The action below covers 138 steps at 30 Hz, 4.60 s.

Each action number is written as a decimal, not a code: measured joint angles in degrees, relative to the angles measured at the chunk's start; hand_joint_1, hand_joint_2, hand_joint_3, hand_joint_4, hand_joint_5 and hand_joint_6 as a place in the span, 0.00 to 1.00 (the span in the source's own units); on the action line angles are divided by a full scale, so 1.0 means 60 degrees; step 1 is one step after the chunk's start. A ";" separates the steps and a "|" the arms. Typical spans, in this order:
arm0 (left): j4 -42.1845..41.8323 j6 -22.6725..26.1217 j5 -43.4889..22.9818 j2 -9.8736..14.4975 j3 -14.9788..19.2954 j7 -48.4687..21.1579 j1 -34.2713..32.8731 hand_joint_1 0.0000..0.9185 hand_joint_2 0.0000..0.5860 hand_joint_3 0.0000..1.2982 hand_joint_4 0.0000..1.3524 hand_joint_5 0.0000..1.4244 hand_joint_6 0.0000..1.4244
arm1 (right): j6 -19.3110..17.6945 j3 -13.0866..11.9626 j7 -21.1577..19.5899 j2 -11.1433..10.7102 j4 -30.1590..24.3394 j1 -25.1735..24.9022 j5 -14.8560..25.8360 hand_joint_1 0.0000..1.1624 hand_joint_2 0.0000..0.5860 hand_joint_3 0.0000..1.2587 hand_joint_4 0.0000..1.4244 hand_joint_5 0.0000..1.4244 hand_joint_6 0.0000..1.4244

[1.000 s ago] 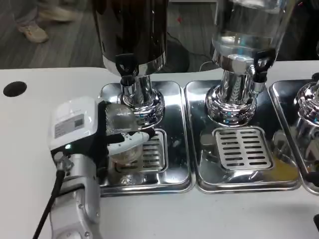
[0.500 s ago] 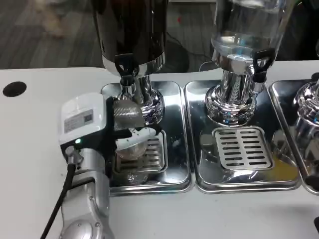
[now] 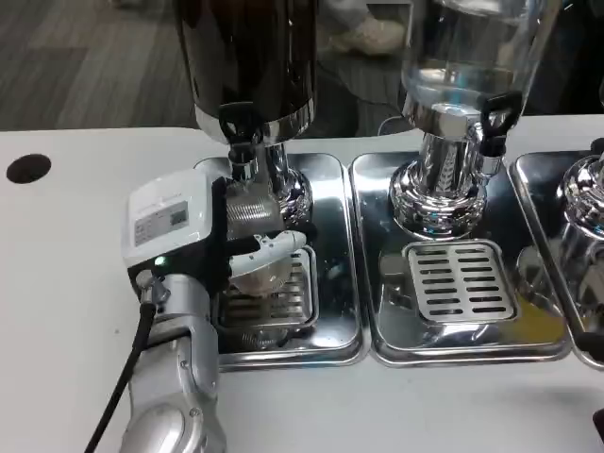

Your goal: Grasp the cup under the faucet to collect the drink, then remove the cup.

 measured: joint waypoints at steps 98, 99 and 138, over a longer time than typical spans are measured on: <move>-0.5900 -0.1922 -0.0776 0.0097 0.0833 -0.0218 0.2402 0.04 0.07 0.44 0.43 0.70 0.79 | -0.0008 -0.0425 0.0086 -0.0644 -0.0973 -0.0217 0.0066 0.52 0.59 0.24 0.16 0.15 0.08; -0.5933 -0.1945 -0.0777 0.0097 0.0834 -0.0218 0.2455 0.04 0.07 0.44 0.43 0.70 0.79 | 0.0002 -0.0426 0.0087 -0.0644 -0.0994 -0.0215 0.0066 0.52 0.59 0.24 0.16 0.15 0.08; -0.6115 -0.2260 -0.0760 -0.0088 0.0819 -0.0142 0.3054 0.05 0.08 0.45 0.44 0.70 0.77 | 0.0190 -0.0619 0.0165 -0.0690 -0.1691 -0.0087 0.0014 0.52 0.59 0.24 0.16 0.15 0.08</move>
